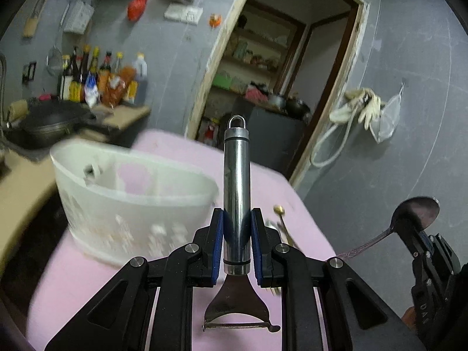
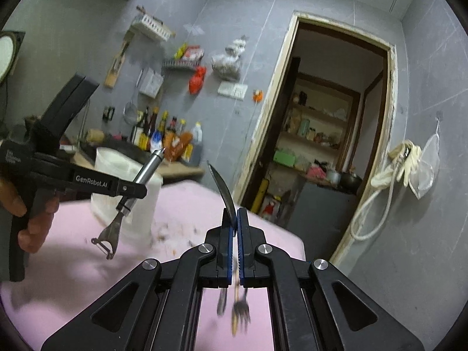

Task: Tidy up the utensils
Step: 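Lift the peeler with left tool while right tool carries the spoon toward the caddy, then lower peeler and spoon into the white caddy and open both tools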

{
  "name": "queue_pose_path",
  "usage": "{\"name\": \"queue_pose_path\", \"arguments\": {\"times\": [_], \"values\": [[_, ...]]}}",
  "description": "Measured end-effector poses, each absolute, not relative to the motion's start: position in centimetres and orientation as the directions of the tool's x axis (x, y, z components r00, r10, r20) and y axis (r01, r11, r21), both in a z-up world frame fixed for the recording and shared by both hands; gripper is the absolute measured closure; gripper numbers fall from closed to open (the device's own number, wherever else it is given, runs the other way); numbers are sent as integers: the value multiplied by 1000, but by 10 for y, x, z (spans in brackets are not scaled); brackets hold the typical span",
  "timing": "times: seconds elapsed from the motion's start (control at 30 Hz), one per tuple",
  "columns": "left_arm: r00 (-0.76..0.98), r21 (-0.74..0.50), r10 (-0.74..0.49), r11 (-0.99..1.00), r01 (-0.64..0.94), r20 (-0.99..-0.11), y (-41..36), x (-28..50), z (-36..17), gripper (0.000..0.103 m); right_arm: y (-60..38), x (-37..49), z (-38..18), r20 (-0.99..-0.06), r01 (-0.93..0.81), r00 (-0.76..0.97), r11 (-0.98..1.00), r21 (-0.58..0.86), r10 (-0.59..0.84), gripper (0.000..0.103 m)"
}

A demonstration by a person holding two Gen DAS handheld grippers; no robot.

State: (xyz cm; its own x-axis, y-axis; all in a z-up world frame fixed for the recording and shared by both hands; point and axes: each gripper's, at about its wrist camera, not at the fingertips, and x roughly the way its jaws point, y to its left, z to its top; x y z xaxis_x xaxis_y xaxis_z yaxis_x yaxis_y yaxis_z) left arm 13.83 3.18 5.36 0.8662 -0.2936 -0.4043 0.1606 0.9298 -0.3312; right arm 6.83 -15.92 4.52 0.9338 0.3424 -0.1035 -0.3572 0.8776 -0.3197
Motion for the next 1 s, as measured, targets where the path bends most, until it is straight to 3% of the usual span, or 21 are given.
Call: {"name": "queue_pose_path", "arguments": {"times": [0.27,0.47,0.67,1.0], "values": [[952,-298,-172,950,92,-255,91,154,108,88,-117,99,97,27,-444,883,853,-275,469,103],[985,-257,-54,966,11,-162,142,170,125,88,-75,128,114,57,-538,826,814,-217,561,103],[991,-253,17,966,-51,-136,182,184,110,88,-43,150,111,10,-585,802,790,-182,597,103],[985,-267,24,961,-69,-170,191,198,72,88,-30,174,81,-134,-616,787,778,-122,602,102]]}}
